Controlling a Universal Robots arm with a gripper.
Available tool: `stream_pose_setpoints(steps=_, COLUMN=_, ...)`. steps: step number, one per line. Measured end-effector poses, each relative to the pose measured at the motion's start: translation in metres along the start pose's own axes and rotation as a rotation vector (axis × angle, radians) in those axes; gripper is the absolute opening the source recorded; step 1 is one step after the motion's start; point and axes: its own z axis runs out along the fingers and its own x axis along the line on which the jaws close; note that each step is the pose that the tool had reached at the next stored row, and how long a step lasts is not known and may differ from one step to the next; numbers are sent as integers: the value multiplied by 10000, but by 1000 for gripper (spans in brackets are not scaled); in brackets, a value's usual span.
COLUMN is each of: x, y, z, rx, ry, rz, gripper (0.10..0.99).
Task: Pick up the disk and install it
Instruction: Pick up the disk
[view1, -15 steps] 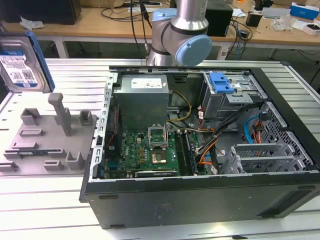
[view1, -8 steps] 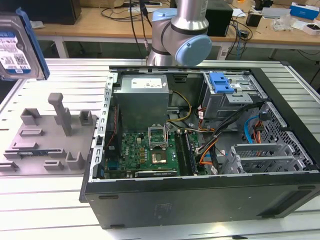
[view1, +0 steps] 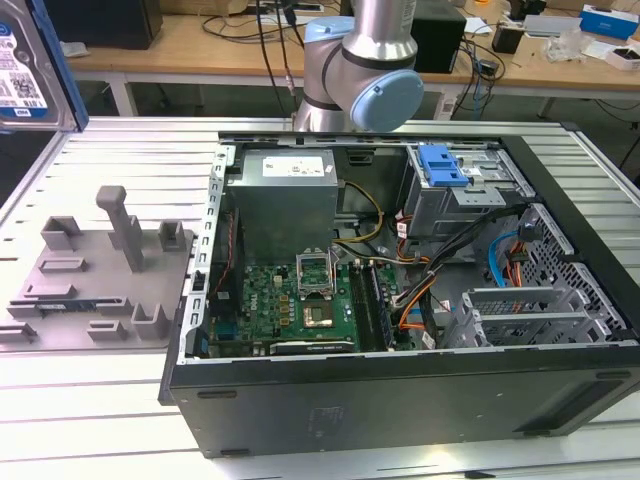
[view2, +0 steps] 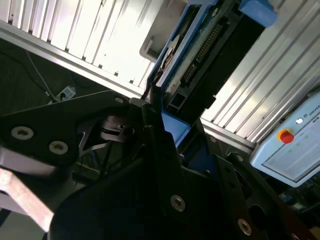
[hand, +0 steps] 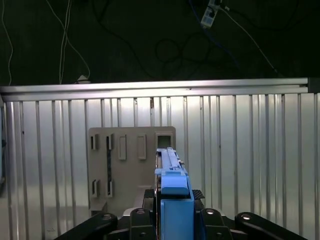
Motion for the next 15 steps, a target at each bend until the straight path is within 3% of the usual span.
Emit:
stream_pose_setpoints(steps=6, x=22, y=-19, z=0, rx=-2, ry=2, rz=-1, gripper=369)
stream_pose_setpoints(steps=11, x=203, y=-228, z=4, rx=-72, ry=3, rz=-2, gripper=369)
stream_pose_setpoints(steps=15, x=295, y=-378, z=5, rx=-128, ry=16, rz=-3, gripper=369)
